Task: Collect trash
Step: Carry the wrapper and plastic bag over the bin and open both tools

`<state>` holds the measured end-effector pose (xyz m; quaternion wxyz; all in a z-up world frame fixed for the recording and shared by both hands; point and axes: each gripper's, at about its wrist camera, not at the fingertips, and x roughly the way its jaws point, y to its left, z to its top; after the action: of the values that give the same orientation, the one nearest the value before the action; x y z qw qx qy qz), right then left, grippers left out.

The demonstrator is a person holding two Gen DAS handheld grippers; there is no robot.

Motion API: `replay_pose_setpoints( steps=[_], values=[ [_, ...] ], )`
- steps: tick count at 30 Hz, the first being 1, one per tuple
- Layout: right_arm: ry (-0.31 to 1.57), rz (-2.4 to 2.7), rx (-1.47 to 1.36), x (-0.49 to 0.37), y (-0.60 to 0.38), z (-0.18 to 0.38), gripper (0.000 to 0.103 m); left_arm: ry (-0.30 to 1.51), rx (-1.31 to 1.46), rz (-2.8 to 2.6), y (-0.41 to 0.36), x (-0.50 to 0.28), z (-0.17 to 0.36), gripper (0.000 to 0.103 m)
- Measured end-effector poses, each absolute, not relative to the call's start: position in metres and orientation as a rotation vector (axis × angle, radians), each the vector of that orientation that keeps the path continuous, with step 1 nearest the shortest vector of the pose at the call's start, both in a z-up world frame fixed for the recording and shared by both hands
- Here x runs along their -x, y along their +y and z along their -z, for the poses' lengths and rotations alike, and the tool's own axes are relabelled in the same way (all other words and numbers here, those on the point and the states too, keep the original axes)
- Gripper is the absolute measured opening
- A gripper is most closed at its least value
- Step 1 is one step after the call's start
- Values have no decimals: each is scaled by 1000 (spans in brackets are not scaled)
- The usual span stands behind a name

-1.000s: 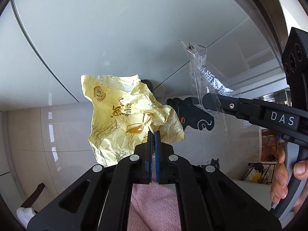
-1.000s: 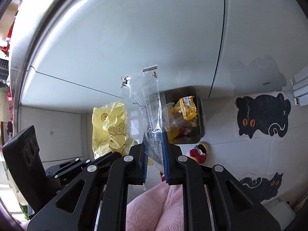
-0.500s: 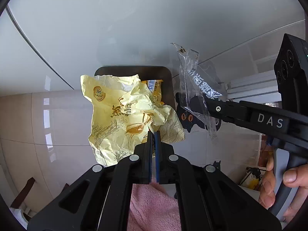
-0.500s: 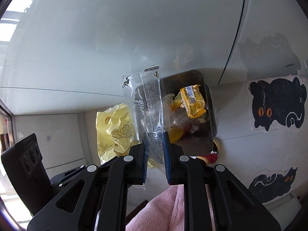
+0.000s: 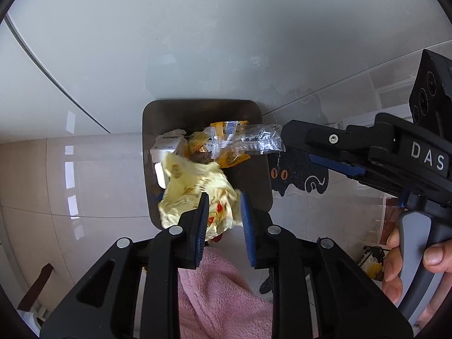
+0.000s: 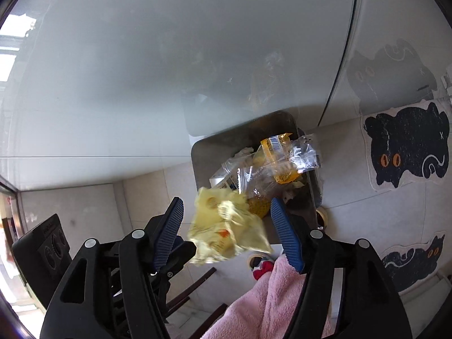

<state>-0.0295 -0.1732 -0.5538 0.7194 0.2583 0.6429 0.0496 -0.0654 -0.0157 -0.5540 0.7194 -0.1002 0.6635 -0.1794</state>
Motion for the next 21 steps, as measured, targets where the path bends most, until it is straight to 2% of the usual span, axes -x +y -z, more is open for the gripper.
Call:
replay_pose_setpoints(
  steps=[4,5,7,10,14,21],
  values=[
    [1398,-77,-586,32,-177,540,87,1450,224,402,-8,64,541,54],
    [1393,-70,-590,33,-179,538,94,1442,225,404,-7,65,536,57],
    [1386,-55,-601,35,-181,531,100,1431,226,409,-2,68,526,66],
    [1374,-44,-595,39,-179,515,100,1420,230,413,6,69,511,72],
    [1349,-45,-579,47,-175,487,100,1394,231,415,15,73,487,73],
    [1268,-66,-551,66,-174,415,100,1293,204,421,27,82,412,79]
  ],
)
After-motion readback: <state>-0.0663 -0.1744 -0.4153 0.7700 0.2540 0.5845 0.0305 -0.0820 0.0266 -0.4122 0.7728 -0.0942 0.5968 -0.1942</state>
